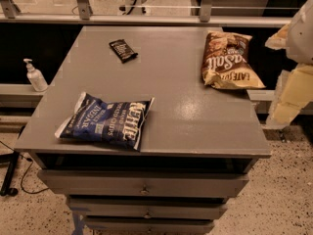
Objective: Move rxbar chocolate near blue chip bag
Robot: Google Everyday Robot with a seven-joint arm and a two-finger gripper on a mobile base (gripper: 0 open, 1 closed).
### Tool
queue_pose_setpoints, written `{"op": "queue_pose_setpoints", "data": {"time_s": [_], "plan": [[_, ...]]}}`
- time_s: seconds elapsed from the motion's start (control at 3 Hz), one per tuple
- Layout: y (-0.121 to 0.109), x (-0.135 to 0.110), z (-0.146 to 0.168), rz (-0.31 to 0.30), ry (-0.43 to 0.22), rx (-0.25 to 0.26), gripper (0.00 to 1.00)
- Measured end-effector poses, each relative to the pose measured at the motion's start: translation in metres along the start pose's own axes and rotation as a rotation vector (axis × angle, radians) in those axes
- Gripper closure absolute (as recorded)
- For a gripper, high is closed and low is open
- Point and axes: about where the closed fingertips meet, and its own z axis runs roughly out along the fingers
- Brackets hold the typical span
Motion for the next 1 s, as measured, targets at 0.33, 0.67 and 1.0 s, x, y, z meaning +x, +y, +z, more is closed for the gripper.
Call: {"op": "queue_pose_setpoints", "data": {"time_s": [0.33,0.67,1.0], "plan": [[0.000,0.000,0.000,0.000,0.000,0.000,0.00],[-0.023,-0.021,0.009,0.026,-0.116,0.010,0.00],[-0.061,-0.078,0.039,0.064,-0.289,-0.002,0.00]]}}
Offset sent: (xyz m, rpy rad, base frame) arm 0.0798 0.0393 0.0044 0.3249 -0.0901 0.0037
